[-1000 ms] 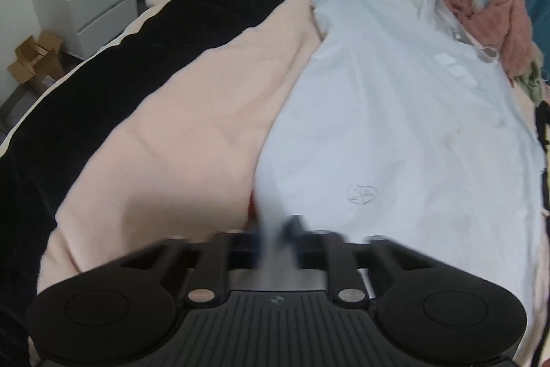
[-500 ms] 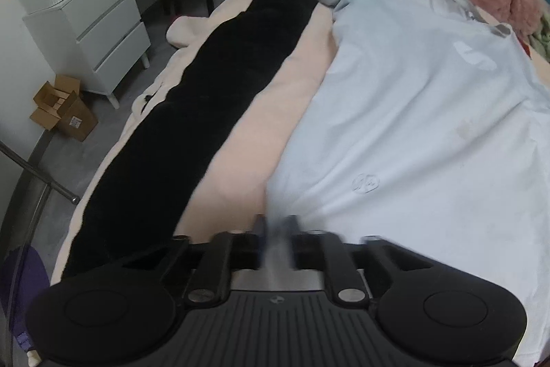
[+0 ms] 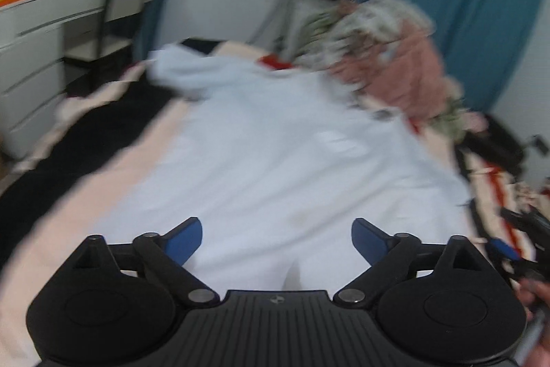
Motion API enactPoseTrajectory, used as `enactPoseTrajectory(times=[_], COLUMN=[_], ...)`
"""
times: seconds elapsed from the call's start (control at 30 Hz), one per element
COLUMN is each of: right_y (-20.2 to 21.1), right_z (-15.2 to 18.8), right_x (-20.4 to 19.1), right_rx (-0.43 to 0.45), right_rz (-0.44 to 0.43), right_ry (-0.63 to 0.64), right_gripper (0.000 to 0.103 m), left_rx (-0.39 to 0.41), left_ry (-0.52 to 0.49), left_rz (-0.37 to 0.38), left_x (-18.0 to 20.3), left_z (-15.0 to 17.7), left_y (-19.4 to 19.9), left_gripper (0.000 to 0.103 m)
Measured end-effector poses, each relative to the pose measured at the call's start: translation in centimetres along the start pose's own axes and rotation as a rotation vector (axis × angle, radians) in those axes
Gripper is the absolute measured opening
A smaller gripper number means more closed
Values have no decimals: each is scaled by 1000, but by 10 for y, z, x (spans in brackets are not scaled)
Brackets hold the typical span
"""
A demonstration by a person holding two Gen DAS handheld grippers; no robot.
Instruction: Fold clothes
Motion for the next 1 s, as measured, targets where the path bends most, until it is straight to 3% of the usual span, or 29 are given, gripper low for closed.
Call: enactPoseTrajectory(times=[0.1,0.13,0.17,0.33,0.53,0.6,0.63,0.67,0.77,0.93,1.0], right_y=[-31,-42,-54,-109,-146,-157,-162,-165,-160,-130,-117], right_z=[-16,-20,-22,-18,-25,-23,-22,-21,-29,-71,-90], right_x=[23,31,39,65,51,46,44,41,36,28,34], right_rx=[1,-3,-18,-94,-83,-100,-111,-114,-64,121,157], right_rz=[41,62,87,187,114,140,156,171,226,337,365], right_ry=[-27,-30,-26,73,162,228,263,293,356,505,516], right_gripper=[62,50,47,47,47,37,24,18,9,8,8], left_rx=[5,-5,-13,-52,-16,-19,-20,-20,-19,-18,-15], left_ry=[-82,-82,-74,50,-18,-39,-49,-58,-63,-61,-47], left_rz=[-1,0,5,30,-95,-102,-105,-107,-104,-97,-91], left_x=[11,9,8,-18,-47,-48,-48,-47,-45,-43,-44], left_z=[18,21,23,23,17,19,20,21,21,22,20], left_y=[-30,-38,-43,-73,-99,-104,-107,-109,-111,-111,-110], left_gripper=[95,95,95,95,95,95,95,95,95,95,95])
Point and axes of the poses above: each gripper's, at about its wrist camera, not at the fingertips, and y roughly against the way its jaws point, x to its right, z to its underside, the point moved 10 cm from there along -y, roughly the way its jaws point, and after that the axes turned 2 degrees about -y, right-handed, at the moved point
